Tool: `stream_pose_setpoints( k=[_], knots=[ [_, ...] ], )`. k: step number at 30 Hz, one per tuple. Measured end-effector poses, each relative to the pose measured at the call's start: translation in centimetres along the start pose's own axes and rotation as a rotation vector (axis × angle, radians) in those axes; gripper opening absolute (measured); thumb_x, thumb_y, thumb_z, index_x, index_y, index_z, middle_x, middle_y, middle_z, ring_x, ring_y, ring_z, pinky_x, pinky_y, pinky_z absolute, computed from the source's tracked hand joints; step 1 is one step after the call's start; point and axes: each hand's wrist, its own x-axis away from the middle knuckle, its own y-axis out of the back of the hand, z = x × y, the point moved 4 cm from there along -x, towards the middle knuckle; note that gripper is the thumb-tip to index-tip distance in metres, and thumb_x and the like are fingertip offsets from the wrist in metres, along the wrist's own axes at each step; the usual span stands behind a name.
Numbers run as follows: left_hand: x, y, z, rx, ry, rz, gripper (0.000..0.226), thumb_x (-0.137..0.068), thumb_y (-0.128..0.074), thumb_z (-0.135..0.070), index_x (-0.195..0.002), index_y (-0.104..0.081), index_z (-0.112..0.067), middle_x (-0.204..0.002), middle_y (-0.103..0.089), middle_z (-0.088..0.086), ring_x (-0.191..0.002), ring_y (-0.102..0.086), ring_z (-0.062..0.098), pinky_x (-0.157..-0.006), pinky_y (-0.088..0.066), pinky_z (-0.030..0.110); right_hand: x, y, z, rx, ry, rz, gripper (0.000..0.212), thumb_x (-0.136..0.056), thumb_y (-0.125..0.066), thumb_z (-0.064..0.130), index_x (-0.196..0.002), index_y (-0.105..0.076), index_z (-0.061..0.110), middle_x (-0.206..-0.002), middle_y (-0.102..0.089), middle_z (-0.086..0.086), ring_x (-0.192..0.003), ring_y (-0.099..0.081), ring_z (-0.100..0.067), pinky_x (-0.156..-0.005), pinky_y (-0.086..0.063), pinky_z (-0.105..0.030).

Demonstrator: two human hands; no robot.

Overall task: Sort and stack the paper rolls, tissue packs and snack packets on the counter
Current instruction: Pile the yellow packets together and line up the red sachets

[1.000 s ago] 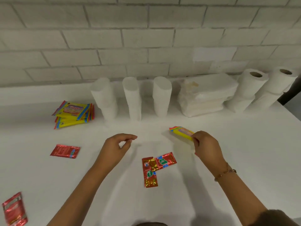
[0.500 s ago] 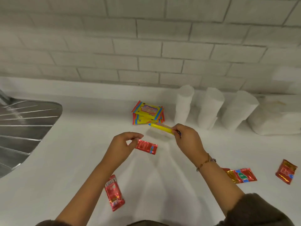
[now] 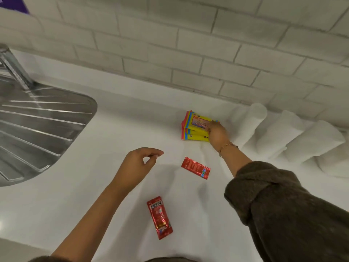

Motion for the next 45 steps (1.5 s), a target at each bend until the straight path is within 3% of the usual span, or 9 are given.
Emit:
stream_pose_setpoints(
  k=[7,12,17,23,28,31,34,42,45],
  knots=[
    [1.3,0.1,2.1,-0.112,0.069,0.069,0.022,-0.091,-0.053,-0.017,-0.104,-0.069,-0.026,-0.105,-0.062,-0.019,-0.100,-0.056,-0.003,-0.088,-0.037,0.008,2.0,0.3,0.2,0.050,0.057,-0.069,0.045,-0.076,-0.050,-0.009,-0.118,-0.060,0.005,-0.134,-0.050,-0.023,-0.122,-0.046,-0.039,-0.106,-0.034,-0.048],
    [4.0,-2.5,3.1,-0.240,0.025,0.260,0.018,-0.087,-0.059,-0.026,-0.102,-0.069,-0.030,-0.099,-0.060,-0.023,-0.093,-0.054,-0.006,-0.085,-0.040,0.013,7.5,-2.2,0.7,0.054,0.225,-0.093,0.027,-0.074,-0.061,-0.004,-0.097,-0.069,0.008,-0.113,-0.063,-0.017,-0.105,-0.056,-0.038,-0.096,-0.039,-0.045],
    [5.9,-5.4,4.6,-0.310,0.051,0.491,0.017,-0.073,-0.070,-0.040,-0.087,-0.069,-0.032,-0.091,-0.059,-0.019,-0.089,-0.054,0.000,-0.081,-0.047,0.022,11.6,-4.7,0.4,0.064,0.263,0.034,0.026,-0.081,-0.054,0.001,-0.102,-0.067,0.008,-0.109,-0.061,-0.013,-0.101,-0.054,-0.033,-0.093,-0.037,-0.039],
    [7.8,-7.2,4.6,-0.423,-0.026,0.528,0.031,-0.066,-0.072,-0.044,-0.093,-0.066,-0.031,-0.094,-0.054,-0.016,-0.092,-0.048,0.004,-0.080,-0.045,0.021,13.8,-6.0,0.1,0.028,0.295,0.068,0.034,-0.077,-0.054,-0.001,-0.109,-0.065,0.007,-0.113,-0.065,-0.014,-0.101,-0.059,-0.036,-0.093,-0.043,-0.044],
    [7.9,-7.2,5.8,-0.391,-0.020,0.457,0.037,-0.069,-0.073,-0.035,-0.105,-0.064,-0.030,-0.100,-0.048,-0.013,-0.097,-0.044,0.006,-0.086,-0.040,0.019,15.0,-6.8,0.8,-0.028,0.302,0.114,0.039,-0.078,-0.054,-0.001,-0.115,-0.062,0.006,-0.125,-0.061,-0.015,-0.109,-0.055,-0.035,-0.090,-0.048,-0.046],
    [6.5,-5.9,6.2,-0.373,-0.046,0.336,0.025,-0.071,-0.072,-0.026,-0.096,-0.067,-0.027,-0.098,-0.052,-0.014,-0.095,-0.045,0.007,-0.089,-0.043,0.023,15.2,-7.1,1.8,-0.090,0.305,0.130,0.042,-0.079,-0.051,-0.003,-0.119,-0.059,0.006,-0.122,-0.060,-0.016,-0.111,-0.051,-0.033,-0.096,-0.044,-0.042],
    [4.7,-4.2,6.9,-0.506,-0.112,0.145,0.012,-0.073,-0.074,-0.020,-0.083,-0.073,-0.025,-0.089,-0.064,-0.006,-0.086,-0.052,0.017,-0.077,-0.044,0.026,14.6,-7.1,3.0,-0.058,0.271,0.162,0.046,-0.081,-0.047,-0.001,-0.125,-0.054,0.010,-0.113,-0.057,-0.014,-0.103,-0.050,-0.029,-0.092,-0.035,-0.030],
    [-0.2,-2.5,9.2,-0.382,0.161,-0.028,0.023,-0.089,-0.055,-0.007,-0.108,-0.066,-0.003,-0.118,-0.061,0.011,-0.105,-0.056,0.024,-0.093,-0.038,0.022,10.9,-8.6,6.4,-0.033,0.236,0.370,0.040,-0.083,-0.046,0.000,-0.122,-0.053,0.007,-0.124,-0.051,-0.012,-0.114,-0.040,-0.031,-0.097,-0.033,-0.032],
    [-2.6,-2.6,9.8,-0.386,0.161,-0.073,0.024,-0.083,-0.062,-0.002,-0.105,-0.068,-0.003,-0.112,-0.065,0.016,-0.103,-0.058,0.031,-0.093,-0.048,0.035,8.1,-9.3,7.5,0.024,0.193,0.455,0.047,-0.080,-0.046,0.002,-0.127,-0.045,0.011,-0.140,-0.038,-0.013,-0.117,-0.036,-0.032,-0.098,-0.032,-0.033]
  ],
)
